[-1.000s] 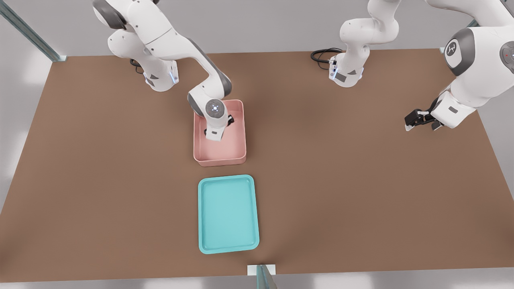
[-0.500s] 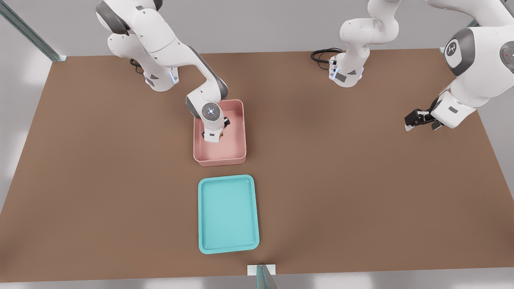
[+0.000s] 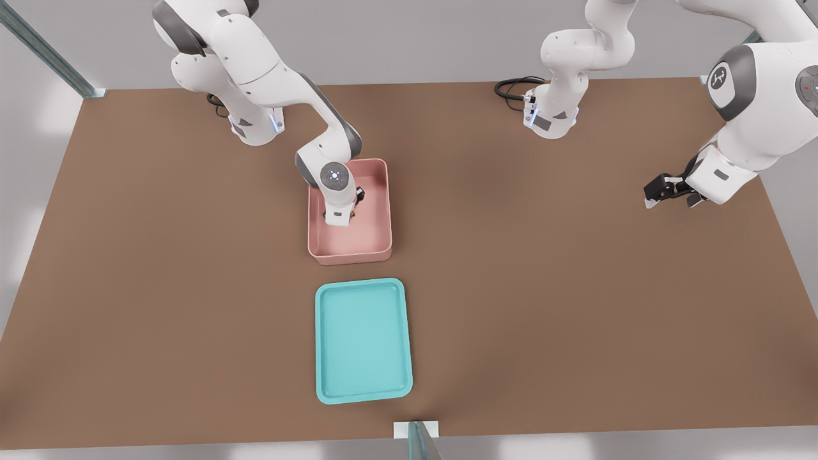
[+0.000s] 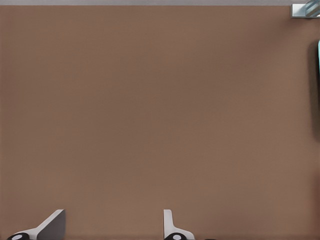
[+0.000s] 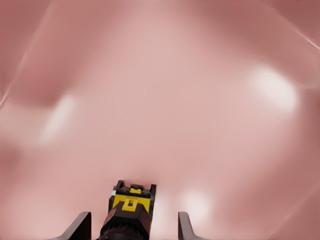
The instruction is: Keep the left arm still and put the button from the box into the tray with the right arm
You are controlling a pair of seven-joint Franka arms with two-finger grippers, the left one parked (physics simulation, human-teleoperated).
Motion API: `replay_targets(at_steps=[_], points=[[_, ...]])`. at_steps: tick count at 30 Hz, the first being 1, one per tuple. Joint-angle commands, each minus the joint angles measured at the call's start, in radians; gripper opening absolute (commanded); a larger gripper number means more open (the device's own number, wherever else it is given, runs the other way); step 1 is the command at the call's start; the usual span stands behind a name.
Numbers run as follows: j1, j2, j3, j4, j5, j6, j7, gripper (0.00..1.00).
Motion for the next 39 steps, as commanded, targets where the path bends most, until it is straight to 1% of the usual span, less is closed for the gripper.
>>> replay_targets(at_steps=[1,2,5,6,10,12,16,22,26,28,30,33,34,35,36,37,38,39], points=[[0.000,0.002,0.000,0.000,0.002,0.005,-0.034,0.72],[0.000,0.004,0.000,0.000,0.002,0.005,-0.034,0.70],[-0.002,0.002,0.000,0.002,0.002,0.002,-0.034,0.67],[-0.003,0.002,0.000,0.002,0.002,-0.001,-0.034,0.63],[-0.006,-0.004,0.000,0.010,0.002,-0.004,-0.035,0.62],[-0.006,-0.004,0.000,0.010,0.002,-0.004,-0.038,0.56],[-0.006,-0.004,0.000,0.010,0.002,-0.010,-0.041,0.56],[-0.008,-0.004,0.000,0.010,0.000,-0.010,-0.041,0.50],[-0.011,-0.019,0.000,0.010,0.000,-0.024,-0.043,0.50],[-0.012,-0.033,0.002,0.011,-0.001,-0.041,-0.044,0.48],[-0.031,-0.087,0.003,0.037,-0.004,-0.146,-0.058,0.48],[-0.041,-0.139,-0.003,0.209,0.003,-0.416,-0.066,0.48],[-0.044,-0.138,-0.020,0.270,0.003,-0.465,-0.066,0.48],[-0.078,-0.122,-0.028,0.350,0.003,-0.499,-0.066,0.48],[-0.087,-0.059,-0.055,0.482,0.005,-0.538,-0.064,0.48],[-0.084,0.025,-0.100,0.643,0.006,-0.594,-0.066,0.48],[-0.092,0.126,-0.118,0.813,0.006,-0.643,-0.066,0.48],[-0.129,0.246,-0.120,0.971,0.000,-0.645,-0.066,0.48]])
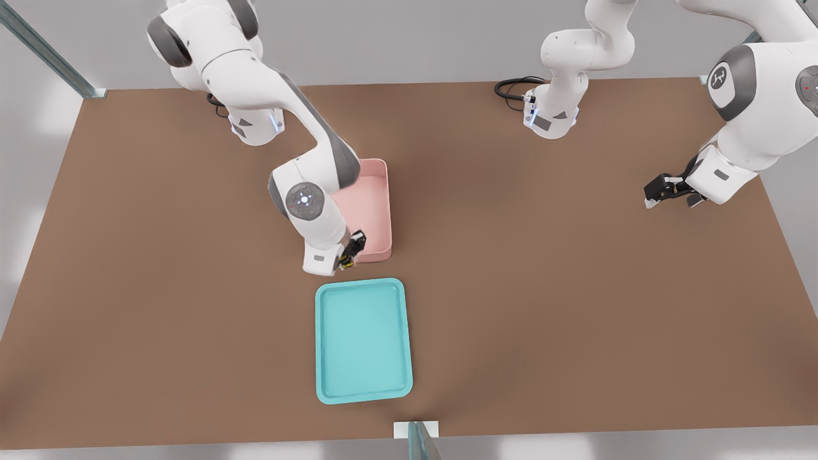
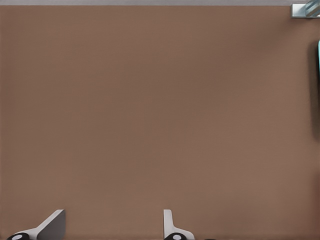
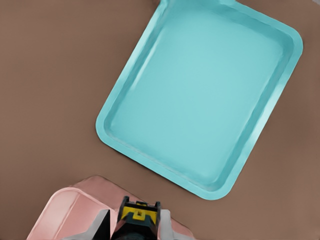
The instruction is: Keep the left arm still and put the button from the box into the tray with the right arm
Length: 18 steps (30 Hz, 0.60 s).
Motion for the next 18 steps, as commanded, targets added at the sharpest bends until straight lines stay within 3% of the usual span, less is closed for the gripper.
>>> replay_targets(at_steps=[1,5,6,7,8,10,13,15,16,18], points=[[-0.038,0.152,-0.011,0.215,-0.004,-0.185,-0.021,0.48],[-0.043,0.332,-0.011,0.269,-0.004,0.204,-0.032,0.50],[-0.043,0.347,-0.011,0.268,-0.002,0.250,-0.015,0.56],[-0.043,0.353,-0.011,0.268,-0.002,0.291,0.008,0.88],[-0.041,0.353,-0.011,0.268,-0.002,0.315,0.057,1.00],[-0.046,0.343,-0.011,0.268,-0.004,0.339,0.047,1.00],[-0.110,0.202,-0.003,0.268,-0.002,-0.127,-0.041,1.00],[-0.170,-0.053,-0.008,0.153,0.001,-0.480,-0.059,1.00],[-0.258,-0.212,-0.009,0.001,-0.002,-0.485,-0.053,1.00],[-0.370,-0.358,-0.011,-0.047,-0.065,-0.605,0.033,1.00]])
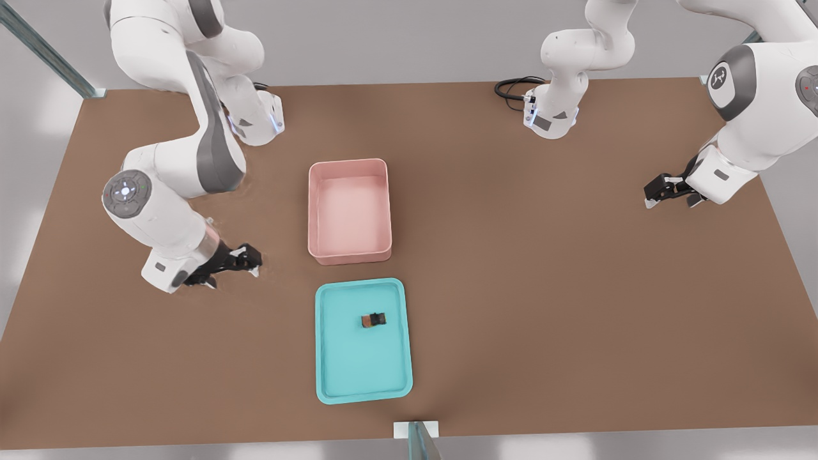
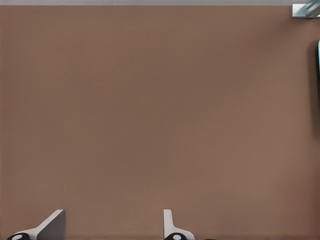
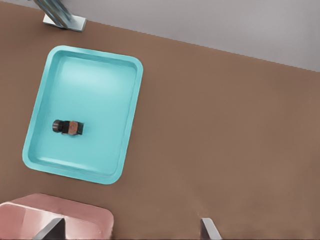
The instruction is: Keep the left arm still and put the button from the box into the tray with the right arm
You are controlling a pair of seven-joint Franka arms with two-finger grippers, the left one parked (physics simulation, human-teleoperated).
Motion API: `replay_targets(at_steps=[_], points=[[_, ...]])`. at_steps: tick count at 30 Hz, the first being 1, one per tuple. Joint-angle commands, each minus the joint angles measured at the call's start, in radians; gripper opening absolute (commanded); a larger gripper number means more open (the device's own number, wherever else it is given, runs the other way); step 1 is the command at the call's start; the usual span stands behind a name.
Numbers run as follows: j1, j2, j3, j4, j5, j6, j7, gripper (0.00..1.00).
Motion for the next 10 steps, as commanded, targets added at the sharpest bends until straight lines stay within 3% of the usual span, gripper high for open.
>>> replay_targets(at_steps=[1,10], points=[[-0.046,-0.077,-0.024,-0.031,-0.084,-0.357,0.045,1.00],[-0.090,-0.040,-0.030,0.105,-0.087,-0.422,0.036,1.00]])
